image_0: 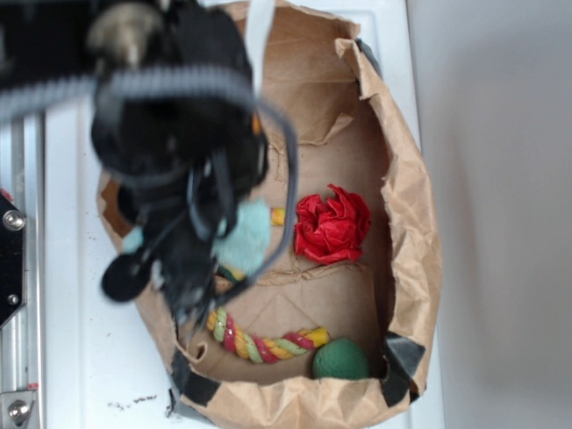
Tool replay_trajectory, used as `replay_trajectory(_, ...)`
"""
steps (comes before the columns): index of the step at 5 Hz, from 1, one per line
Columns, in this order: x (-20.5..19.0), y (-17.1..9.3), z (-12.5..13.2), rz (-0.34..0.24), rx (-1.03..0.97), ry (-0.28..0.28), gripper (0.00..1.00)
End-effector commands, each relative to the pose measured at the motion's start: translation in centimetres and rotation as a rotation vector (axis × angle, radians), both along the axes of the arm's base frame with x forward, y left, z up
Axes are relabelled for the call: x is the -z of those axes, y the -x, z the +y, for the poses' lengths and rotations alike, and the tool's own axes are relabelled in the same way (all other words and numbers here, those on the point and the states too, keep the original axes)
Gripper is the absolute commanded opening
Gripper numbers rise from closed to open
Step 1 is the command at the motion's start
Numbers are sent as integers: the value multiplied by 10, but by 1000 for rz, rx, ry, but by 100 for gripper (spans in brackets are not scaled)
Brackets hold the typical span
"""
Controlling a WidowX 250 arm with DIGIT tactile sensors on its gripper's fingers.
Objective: Grab the blue cloth.
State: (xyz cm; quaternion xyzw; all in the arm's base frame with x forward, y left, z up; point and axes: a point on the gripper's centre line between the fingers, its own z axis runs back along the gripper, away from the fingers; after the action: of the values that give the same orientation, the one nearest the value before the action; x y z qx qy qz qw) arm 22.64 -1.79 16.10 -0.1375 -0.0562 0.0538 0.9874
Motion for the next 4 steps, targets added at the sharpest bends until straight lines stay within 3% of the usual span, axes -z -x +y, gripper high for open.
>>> replay_trajectory(1,-27,-15,-4,-220,158,-51,0)
replay_trajectory(2,-23,-32,8,-270,125,-80,0)
replay_trajectory(4,-23,-53,51,-256,49,-94,0)
